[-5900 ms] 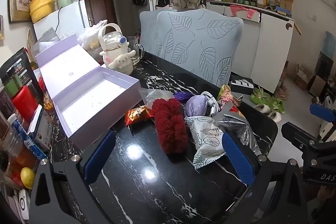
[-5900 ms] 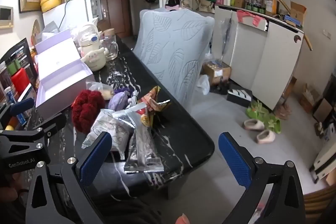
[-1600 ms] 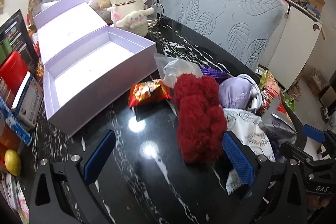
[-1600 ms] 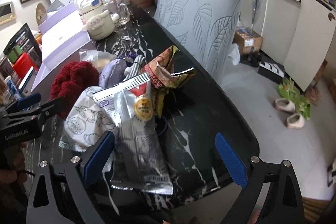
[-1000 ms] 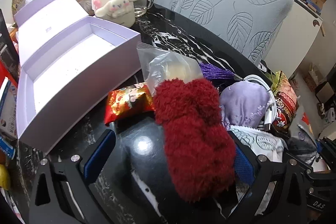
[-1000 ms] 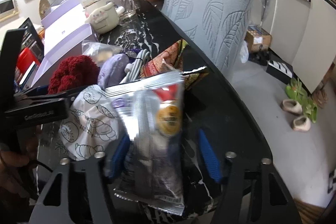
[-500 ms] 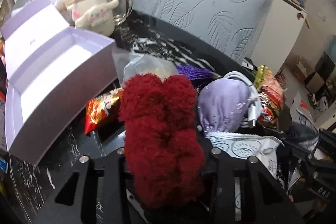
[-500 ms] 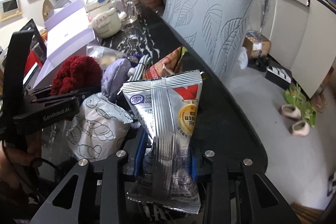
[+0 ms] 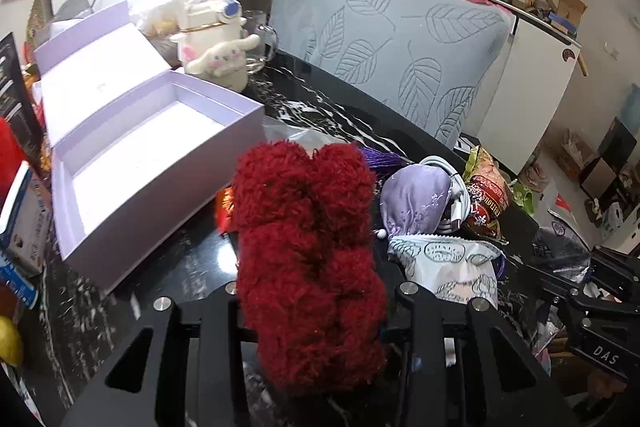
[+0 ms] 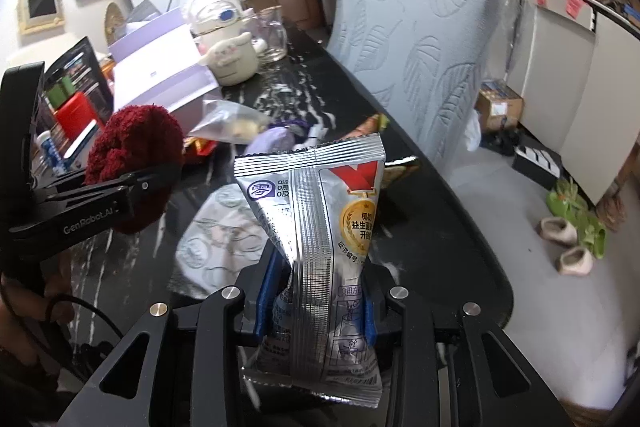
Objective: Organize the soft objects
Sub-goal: 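Carry the red plush and silver packet toward the open lavender box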
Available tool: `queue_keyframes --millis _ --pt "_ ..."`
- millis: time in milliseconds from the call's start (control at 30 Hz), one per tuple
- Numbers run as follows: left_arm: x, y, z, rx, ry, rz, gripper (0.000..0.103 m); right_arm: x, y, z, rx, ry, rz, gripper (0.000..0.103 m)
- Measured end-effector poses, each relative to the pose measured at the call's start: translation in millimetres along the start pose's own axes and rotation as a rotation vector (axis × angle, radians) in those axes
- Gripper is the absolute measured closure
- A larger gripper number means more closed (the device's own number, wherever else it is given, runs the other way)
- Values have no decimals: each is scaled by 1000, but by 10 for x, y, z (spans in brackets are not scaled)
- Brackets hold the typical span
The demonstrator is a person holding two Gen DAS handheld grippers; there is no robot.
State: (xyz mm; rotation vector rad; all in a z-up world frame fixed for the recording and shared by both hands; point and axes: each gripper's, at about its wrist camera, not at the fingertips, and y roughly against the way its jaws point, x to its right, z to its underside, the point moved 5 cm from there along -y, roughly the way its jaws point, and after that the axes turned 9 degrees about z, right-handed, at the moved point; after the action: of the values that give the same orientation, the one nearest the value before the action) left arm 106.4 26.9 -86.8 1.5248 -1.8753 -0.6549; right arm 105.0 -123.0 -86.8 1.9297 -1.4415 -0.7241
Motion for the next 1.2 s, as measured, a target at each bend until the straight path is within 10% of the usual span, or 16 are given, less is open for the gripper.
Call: queue_keyframes --millis 1200 --pt "-675 1216 300 189 114 -174 67 -1505 302 -283 132 279 -304 69"
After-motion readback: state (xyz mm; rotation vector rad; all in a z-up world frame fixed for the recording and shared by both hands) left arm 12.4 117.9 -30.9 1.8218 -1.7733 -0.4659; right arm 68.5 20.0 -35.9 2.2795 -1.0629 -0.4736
